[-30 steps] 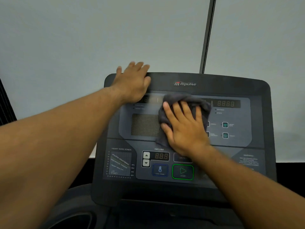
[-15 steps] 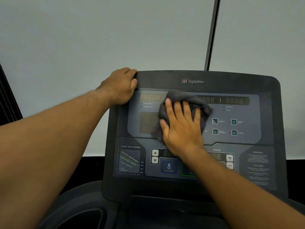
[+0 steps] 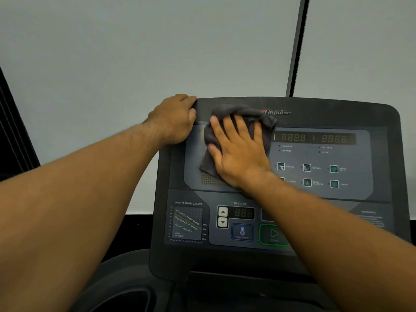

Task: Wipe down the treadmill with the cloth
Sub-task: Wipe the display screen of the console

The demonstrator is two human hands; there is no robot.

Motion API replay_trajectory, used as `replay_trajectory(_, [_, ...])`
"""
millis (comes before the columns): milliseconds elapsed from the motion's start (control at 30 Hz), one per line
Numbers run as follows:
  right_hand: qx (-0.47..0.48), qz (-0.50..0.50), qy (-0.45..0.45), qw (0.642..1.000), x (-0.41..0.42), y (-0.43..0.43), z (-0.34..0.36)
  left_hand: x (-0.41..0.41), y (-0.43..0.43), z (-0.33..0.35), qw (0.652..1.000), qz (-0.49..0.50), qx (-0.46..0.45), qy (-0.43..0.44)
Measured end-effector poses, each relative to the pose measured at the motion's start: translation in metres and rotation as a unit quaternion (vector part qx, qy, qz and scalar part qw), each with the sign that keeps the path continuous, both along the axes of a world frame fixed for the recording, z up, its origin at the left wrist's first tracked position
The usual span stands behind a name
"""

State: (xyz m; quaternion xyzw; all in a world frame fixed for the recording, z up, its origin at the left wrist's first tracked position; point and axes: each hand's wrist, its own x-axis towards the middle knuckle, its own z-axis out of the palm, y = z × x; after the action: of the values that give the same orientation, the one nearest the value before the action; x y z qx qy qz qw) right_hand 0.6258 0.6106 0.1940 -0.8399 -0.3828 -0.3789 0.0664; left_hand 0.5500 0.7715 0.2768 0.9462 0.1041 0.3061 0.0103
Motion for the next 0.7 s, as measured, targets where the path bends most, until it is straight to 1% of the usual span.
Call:
replay_trajectory(100, [0.042, -0.015, 0.016, 0.999, 0.009, 0.021, 0.026, -0.001, 0.001, 0.0, 1.0, -0.005, 0.0, 0.011])
replay_trajectory(167, [0.065, -0.025, 0.016, 0.997, 0.01, 0.028, 0.03, -0.003, 0.003, 0.002, 1.0, -0.007, -0.005, 0.014])
replay_trajectory(300, [0.067, -0.014, 0.012, 0.998, -0.008, 0.02, 0.0, -0.006, 0.004, 0.003, 1.0, -0.02, -0.014, 0.008])
replay_trajectory(367, [0.054, 0.002, 0.011, 0.998, -0.027, 0.011, -0.031, -0.008, 0.003, 0.002, 0.999, -0.021, -0.024, 0.01])
replay_trajectory(433, [0.015, 0.016, 0.011, 1.0, -0.042, 0.002, -0.059, -0.01, 0.002, 0.004, 0.999, -0.024, -0.033, 0.014])
replay_trajectory(500, [-0.03, 0.025, 0.001, 0.999, -0.044, -0.006, -0.072, -0.012, 0.0, 0.007, 0.999, -0.03, -0.038, 0.018])
replay_trajectory(600, [-0.063, 0.038, -0.018, 0.997, -0.032, -0.006, -0.059, -0.015, 0.001, 0.008, 0.998, -0.041, -0.046, 0.024])
replay_trajectory(700, [-0.061, 0.034, -0.021, 0.997, -0.024, 0.011, -0.035, -0.018, 0.004, 0.008, 0.997, -0.045, -0.053, 0.025])
